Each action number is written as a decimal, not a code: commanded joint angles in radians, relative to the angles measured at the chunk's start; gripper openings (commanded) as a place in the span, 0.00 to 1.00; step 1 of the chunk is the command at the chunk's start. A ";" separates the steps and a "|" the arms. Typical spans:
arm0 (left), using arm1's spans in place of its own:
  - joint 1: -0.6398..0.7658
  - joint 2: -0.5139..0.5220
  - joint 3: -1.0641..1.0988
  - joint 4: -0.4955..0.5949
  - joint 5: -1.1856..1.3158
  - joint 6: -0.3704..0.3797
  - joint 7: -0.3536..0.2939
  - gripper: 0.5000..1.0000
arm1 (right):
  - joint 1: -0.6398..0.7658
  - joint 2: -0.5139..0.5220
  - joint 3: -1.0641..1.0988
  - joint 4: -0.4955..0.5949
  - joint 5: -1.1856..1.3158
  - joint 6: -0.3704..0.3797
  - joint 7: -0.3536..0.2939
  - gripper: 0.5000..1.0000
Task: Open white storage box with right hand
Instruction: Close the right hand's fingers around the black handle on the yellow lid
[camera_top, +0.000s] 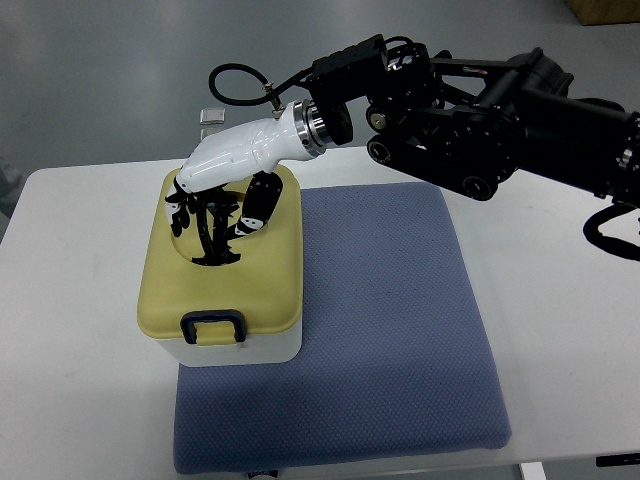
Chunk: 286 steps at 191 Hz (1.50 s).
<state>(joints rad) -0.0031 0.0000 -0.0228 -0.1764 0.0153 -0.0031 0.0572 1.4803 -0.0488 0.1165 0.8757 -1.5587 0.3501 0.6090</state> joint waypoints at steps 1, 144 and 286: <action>0.000 0.000 0.000 0.000 0.000 0.000 0.000 1.00 | -0.002 0.001 0.000 0.000 0.000 0.000 0.000 0.32; 0.000 0.000 0.000 0.000 0.000 0.000 0.001 1.00 | -0.028 0.018 0.003 -0.001 0.000 -0.002 -0.012 0.03; 0.000 0.000 0.000 0.000 0.000 0.000 0.001 1.00 | -0.011 0.024 0.049 -0.020 0.019 0.004 -0.011 0.00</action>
<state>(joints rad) -0.0031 0.0000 -0.0230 -0.1764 0.0153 -0.0031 0.0575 1.4675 -0.0218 0.1383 0.8564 -1.5408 0.3498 0.5979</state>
